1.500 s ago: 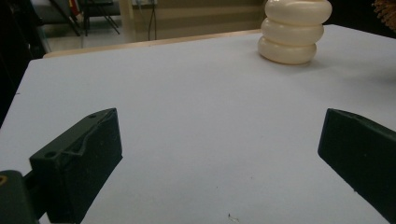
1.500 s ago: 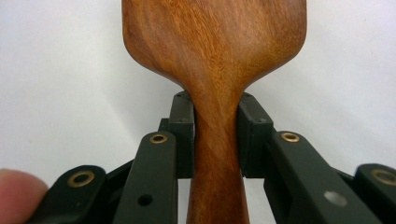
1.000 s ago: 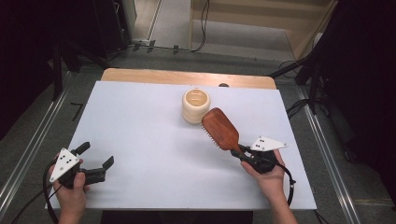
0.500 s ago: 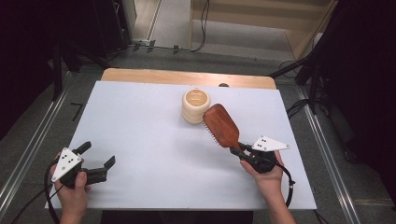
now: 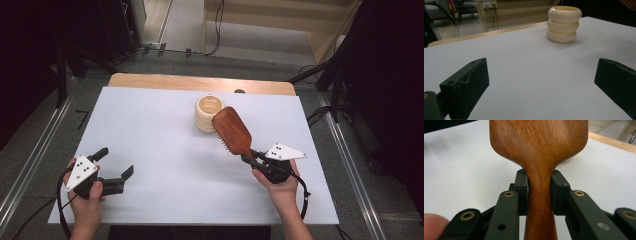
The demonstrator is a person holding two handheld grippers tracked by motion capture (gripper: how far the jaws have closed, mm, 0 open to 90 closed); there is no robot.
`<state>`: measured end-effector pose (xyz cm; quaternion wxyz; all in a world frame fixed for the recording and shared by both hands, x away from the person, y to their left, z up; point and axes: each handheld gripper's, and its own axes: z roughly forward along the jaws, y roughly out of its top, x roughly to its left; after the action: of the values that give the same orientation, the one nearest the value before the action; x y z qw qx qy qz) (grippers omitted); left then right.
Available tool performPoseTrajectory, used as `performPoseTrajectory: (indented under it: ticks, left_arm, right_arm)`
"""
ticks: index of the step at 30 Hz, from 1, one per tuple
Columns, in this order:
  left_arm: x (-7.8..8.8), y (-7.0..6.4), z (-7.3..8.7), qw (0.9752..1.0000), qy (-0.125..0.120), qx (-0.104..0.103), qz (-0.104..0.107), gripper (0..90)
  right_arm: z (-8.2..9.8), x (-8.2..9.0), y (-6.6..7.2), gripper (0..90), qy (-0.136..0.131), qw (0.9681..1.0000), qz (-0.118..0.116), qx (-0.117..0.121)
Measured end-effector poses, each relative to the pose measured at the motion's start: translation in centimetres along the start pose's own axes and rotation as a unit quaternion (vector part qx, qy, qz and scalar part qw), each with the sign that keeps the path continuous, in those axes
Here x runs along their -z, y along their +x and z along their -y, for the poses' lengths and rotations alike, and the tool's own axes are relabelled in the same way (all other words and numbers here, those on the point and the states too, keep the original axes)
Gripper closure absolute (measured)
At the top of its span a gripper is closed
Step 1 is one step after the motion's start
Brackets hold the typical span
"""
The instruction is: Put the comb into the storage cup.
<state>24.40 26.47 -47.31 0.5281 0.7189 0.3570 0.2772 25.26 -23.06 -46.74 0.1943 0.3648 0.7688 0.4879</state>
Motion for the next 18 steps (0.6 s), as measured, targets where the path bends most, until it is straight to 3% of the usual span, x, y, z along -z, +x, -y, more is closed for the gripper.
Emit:
performPoseTrajectory:
  ticks: [7, 12, 18]
  left_arm:
    - [-0.9, -1.1, -1.3, 0.9999, -0.008, -0.005, 0.014, 0.0]
    - [-1.6, -1.5, -1.7, 0.9995, -0.001, -0.01, 0.031, 0.0]
    - [-2.4, -2.3, -3.0, 0.9989, -0.013, -0.008, 0.044, 0.0]
  right_arm:
    - [-1.0, -0.6, 0.4, 69.9, -0.009, 0.9999, -0.002, 0.005]
    - [-1.2, -0.8, 0.6, 69.8, -0.013, 0.9999, -0.004, 0.005]
    - [-1.6, -1.1, 0.8, 69.8, -0.018, 0.9998, -0.004, 0.009]
